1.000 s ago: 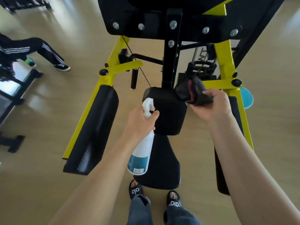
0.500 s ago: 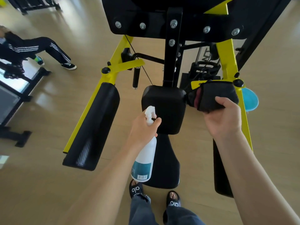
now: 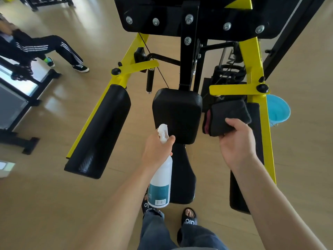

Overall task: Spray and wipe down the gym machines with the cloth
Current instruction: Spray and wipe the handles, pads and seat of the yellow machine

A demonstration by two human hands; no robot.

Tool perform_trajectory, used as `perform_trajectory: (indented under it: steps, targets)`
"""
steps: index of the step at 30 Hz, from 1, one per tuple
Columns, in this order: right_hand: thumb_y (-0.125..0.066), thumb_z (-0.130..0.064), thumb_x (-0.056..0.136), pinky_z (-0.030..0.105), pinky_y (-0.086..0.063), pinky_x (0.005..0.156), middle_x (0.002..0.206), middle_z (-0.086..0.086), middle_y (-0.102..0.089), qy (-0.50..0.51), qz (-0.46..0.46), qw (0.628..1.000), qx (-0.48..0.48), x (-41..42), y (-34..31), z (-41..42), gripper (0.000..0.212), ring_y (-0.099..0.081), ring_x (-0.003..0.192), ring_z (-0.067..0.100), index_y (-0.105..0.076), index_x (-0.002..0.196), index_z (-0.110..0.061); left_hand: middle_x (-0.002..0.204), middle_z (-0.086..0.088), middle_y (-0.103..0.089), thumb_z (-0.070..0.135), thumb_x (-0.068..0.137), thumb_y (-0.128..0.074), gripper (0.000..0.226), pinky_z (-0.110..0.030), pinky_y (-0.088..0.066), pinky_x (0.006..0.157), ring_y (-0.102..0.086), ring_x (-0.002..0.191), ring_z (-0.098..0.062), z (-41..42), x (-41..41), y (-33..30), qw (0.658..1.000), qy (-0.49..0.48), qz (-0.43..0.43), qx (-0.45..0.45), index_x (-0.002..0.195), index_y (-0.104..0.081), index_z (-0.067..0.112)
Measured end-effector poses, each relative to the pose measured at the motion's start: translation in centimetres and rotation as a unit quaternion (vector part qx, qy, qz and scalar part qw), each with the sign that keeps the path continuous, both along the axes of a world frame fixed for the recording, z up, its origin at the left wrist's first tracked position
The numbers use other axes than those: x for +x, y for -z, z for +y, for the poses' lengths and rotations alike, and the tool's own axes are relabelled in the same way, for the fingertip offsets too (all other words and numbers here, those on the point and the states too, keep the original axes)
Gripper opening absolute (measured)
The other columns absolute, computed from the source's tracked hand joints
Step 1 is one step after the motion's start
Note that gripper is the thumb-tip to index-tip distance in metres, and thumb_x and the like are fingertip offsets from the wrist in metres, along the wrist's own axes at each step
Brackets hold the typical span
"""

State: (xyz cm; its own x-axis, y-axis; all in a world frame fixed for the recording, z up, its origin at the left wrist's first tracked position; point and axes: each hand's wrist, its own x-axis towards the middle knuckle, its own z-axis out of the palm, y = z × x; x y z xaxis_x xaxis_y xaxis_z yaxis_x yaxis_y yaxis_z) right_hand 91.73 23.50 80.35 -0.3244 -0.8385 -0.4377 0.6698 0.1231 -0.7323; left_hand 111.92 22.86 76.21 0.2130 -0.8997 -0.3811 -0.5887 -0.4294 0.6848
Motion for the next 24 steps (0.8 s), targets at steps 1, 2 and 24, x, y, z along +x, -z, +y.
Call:
perform_trajectory:
  steps: [1,2,24]
  targets:
    - [-0.053,-0.002,0.098,0.039,-0.048,0.110,0.131,0.008,-0.064,-0.005,0.012,1.000,0.006,0.5,0.0,-0.1,0.034,-0.061,0.123,0.025,-0.056,0.128,-0.017,0.075,0.006,-0.067,0.046,0.100,-0.061,0.033,-0.019,-0.046,0.058,-0.066,0.058,-0.002,0.2,0.2,0.0,1.000,-0.014,-0.003,-0.003,0.107,-0.063,0.014]
    - [-0.054,-0.003,0.098,0.036,-0.050,0.107,0.129,0.006,-0.065,-0.006,0.025,1.000,0.011,1.0,-0.2,-0.2,0.036,-0.061,0.123,0.023,-0.055,0.131,-0.017,0.076,0.006,-0.067,0.048,0.101,-0.060,0.032,-0.018,-0.046,0.058,-0.067,0.060,-0.004,0.5,0.4,-0.1,1.000,-0.023,-0.002,-0.003,0.107,-0.064,0.016]
    - [-0.028,-0.046,0.108,0.043,-0.022,0.124,0.161,0.016,-0.035,-0.262,0.935,0.208,-0.117,12.7,2.4,-12.8,0.067,-0.032,0.149,0.032,-0.026,0.157,-0.001,0.078,-0.005,-0.076,0.042,0.091,-0.064,0.029,-0.028,-0.051,0.063,-0.067,0.054,-0.008,-7.8,9.2,-2.9,0.993,-0.076,0.057,-0.073,0.099,-0.067,0.015]
